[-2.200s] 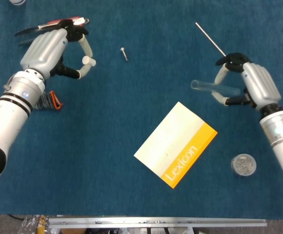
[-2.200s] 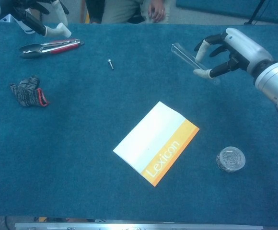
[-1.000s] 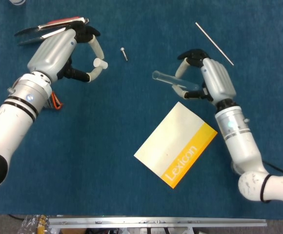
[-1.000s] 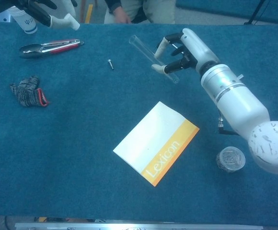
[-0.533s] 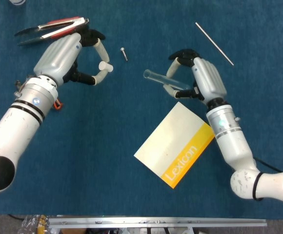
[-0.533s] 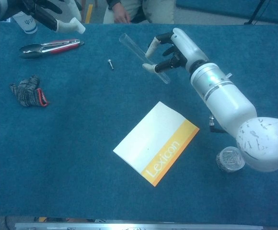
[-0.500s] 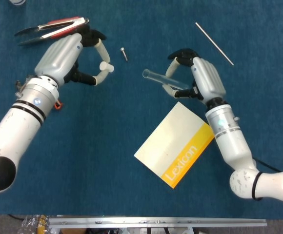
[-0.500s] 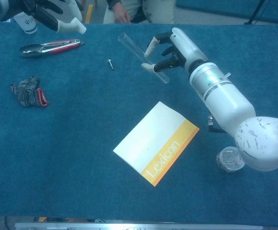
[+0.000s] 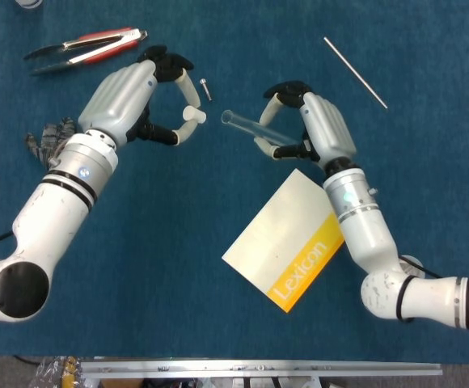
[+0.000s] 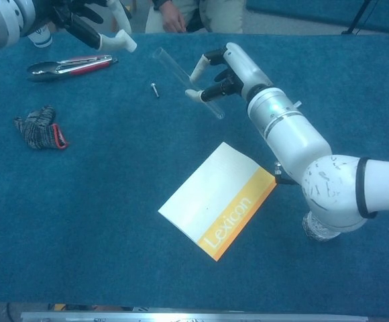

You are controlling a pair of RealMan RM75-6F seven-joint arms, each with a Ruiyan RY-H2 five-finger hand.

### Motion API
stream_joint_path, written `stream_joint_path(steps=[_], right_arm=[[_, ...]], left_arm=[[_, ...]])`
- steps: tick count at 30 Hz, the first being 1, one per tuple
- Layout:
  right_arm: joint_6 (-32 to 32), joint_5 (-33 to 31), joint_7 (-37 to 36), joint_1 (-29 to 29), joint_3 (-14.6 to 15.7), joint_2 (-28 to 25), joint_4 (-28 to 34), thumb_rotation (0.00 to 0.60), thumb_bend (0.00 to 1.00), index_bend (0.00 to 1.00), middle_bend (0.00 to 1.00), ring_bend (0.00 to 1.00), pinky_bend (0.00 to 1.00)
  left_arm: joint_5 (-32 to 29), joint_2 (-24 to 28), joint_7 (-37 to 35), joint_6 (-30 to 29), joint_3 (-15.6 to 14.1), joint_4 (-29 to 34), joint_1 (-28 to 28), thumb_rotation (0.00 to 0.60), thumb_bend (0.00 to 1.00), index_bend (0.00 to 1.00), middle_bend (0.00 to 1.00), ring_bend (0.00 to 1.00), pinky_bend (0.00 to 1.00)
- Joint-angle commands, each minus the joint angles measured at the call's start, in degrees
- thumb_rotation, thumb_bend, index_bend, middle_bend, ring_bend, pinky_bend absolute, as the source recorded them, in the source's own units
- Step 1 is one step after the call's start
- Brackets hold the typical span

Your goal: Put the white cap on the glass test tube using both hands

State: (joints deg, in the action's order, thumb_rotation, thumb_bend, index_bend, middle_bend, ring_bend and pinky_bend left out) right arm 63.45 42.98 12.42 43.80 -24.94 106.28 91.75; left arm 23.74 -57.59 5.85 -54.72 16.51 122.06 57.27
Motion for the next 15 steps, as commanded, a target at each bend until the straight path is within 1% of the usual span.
stream_joint_path(steps=[1,15], right_arm=[[-0.90,-0.32,-0.90,0.23,-0.29,0.26,-0.38,0.600,0.37,0.75,0.32,0.15,0.26],[-3.08,-1.52,-4.43,0.41,-1.14,0.80,-0.46,0.600,0.37,0.75,0.32,0.15,0.26]], left_arm=[[-0.26,-0.08,-0.73,0.37,0.42,-0.20,-0.19,0.600,0.33,0.52,0.19,0.00,0.08],[0.33,0.07,-5.61,3.38,2.52,-0.58,-1.63,0.600,0.35,0.52,0.19,0.00,0.08]])
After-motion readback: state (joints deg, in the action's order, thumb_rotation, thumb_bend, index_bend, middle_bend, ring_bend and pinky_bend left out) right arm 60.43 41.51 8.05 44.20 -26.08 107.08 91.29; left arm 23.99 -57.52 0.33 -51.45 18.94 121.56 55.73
